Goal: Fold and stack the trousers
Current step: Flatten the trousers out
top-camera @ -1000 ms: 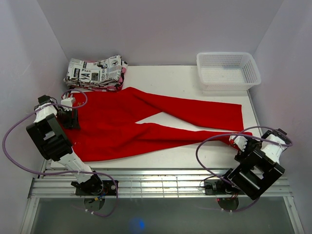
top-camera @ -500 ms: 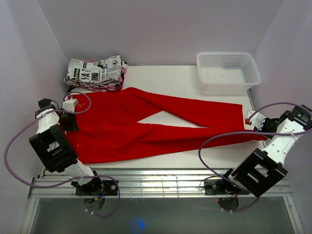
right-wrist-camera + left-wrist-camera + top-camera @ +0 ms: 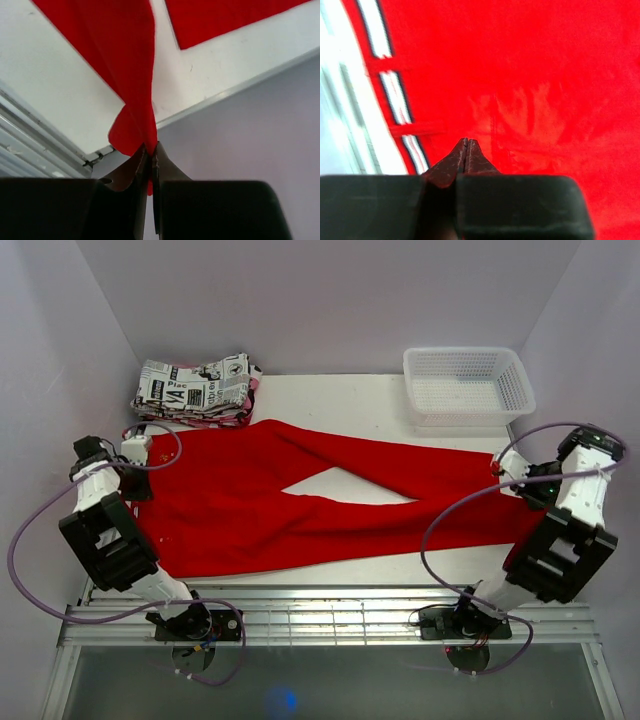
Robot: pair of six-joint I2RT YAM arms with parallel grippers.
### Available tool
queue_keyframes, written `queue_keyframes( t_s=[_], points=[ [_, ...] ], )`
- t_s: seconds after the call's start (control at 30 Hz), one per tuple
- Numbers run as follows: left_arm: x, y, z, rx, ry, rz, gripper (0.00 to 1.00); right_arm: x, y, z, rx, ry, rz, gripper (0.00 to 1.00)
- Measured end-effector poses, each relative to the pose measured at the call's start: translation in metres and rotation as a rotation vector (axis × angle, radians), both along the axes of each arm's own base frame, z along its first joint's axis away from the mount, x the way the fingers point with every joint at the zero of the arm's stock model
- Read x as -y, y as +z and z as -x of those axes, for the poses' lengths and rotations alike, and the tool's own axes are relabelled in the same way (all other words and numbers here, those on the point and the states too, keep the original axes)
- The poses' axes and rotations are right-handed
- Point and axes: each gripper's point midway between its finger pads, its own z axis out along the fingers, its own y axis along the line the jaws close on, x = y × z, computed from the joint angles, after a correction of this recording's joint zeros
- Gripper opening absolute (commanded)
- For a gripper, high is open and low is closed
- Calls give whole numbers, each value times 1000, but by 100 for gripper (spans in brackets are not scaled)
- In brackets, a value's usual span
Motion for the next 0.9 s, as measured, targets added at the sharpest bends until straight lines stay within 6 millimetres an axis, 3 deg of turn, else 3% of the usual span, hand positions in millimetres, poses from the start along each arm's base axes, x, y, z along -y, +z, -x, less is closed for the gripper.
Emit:
queue_keyframes(
  t_s=[0.03,0.1,0.13,0.23,0.3,0.43,0.57,0.67,0.73,0.9],
  points=[
    [-2,3,-3,8,2,-5,21,-1,-16,-10,-46,-11,-12,8],
    [-7,12,-9,28,-1,-14,49,-2,-52,-25,-140,-45,-34,8],
    [-8,17,-11,39,-11,-15,54,-4,-70,-32,-180,-67,-39,8],
    [-4,26,-6,45,-31,-5,59,-9,-110,-43,-261,-132,-35,8],
    [3,30,4,45,-52,-3,59,-11,-123,-47,-278,-173,-20,8],
    [25,25,39,24,-100,-16,57,-5,-133,-48,-269,-236,34,12],
    [39,-15,78,-91,-116,0,53,1,-134,-35,-234,-253,110,24],
    [39,-51,108,-220,-103,14,51,5,-135,-15,-234,-253,171,30],
    [28,-53,107,-224,-79,1,50,6,-135,-3,-240,-249,205,33],
    [6,-52,107,-257,-33,-5,49,5,-134,21,-266,-255,237,64]
  ],
)
